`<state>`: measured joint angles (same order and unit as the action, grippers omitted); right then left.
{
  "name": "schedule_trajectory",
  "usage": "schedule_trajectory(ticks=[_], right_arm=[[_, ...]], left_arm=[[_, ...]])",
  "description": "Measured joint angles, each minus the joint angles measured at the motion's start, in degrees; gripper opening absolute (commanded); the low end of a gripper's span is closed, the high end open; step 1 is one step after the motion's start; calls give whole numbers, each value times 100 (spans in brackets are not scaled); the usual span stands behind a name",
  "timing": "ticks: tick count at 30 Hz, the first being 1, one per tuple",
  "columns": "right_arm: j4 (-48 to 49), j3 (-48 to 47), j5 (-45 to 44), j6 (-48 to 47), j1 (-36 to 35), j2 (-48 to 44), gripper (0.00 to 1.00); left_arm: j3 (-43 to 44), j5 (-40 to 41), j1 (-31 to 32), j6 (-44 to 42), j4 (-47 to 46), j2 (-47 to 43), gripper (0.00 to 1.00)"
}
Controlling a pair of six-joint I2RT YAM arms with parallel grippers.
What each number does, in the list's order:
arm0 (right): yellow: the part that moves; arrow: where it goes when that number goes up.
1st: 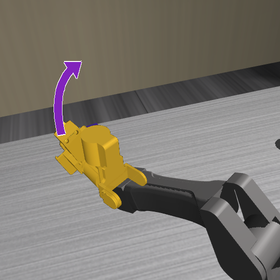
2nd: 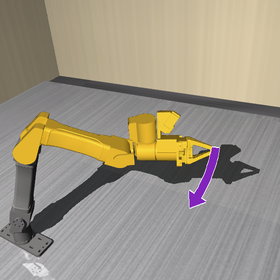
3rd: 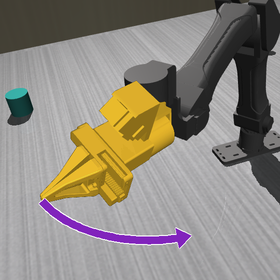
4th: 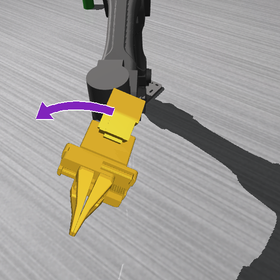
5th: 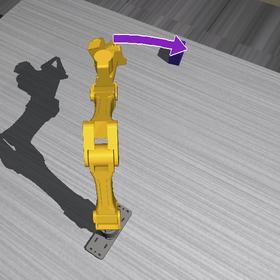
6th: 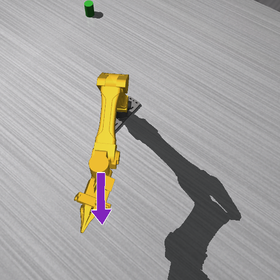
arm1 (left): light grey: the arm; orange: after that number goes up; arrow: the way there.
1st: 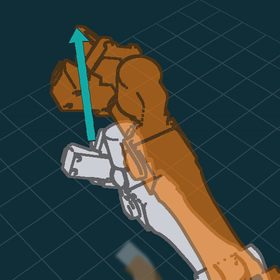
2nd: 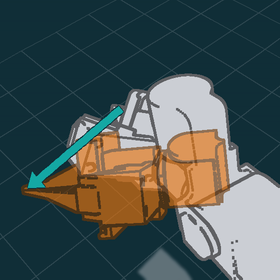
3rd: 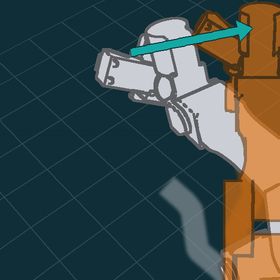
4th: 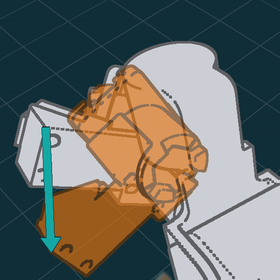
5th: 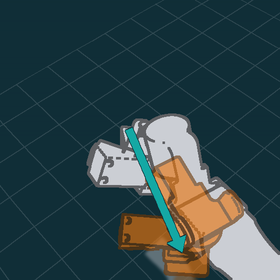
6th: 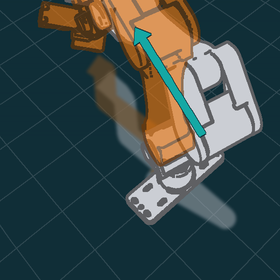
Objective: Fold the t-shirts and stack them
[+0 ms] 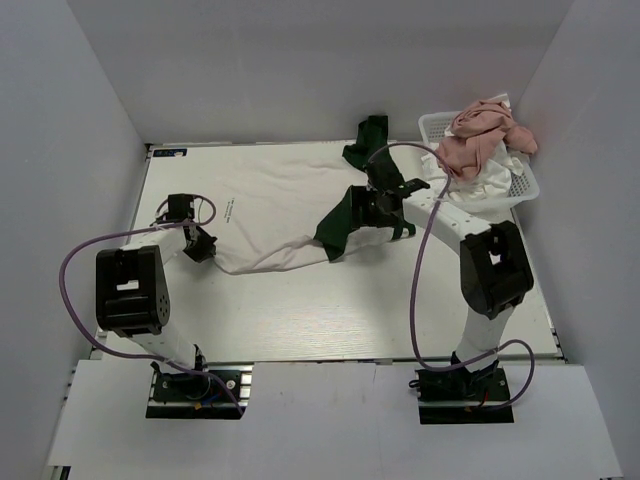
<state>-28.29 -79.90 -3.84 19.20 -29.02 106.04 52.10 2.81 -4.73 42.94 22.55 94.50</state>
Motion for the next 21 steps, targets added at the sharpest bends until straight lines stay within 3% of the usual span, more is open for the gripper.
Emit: schedule_trajectory(ticks=[7,16,19,20,21], right_arm=[[522,-365,-50,-81,44,236,51],[409,-990,-136,-164,55,1342,48],[409,-1078,-103,-188,57,1421,28],[413,-1086,-74,-173,57,1421,9],[420,-1095,-44,-170,57,1421,3]], left_arm=[[20,-76,-4,-37,-101,68,0],[46,-92,-4,-74,-116,90,0],[46,-92,-4,-79,-116,90,0],[46,-92,-4,-79,-116,90,0],[46,-92,-4,-81,-116,90,0]])
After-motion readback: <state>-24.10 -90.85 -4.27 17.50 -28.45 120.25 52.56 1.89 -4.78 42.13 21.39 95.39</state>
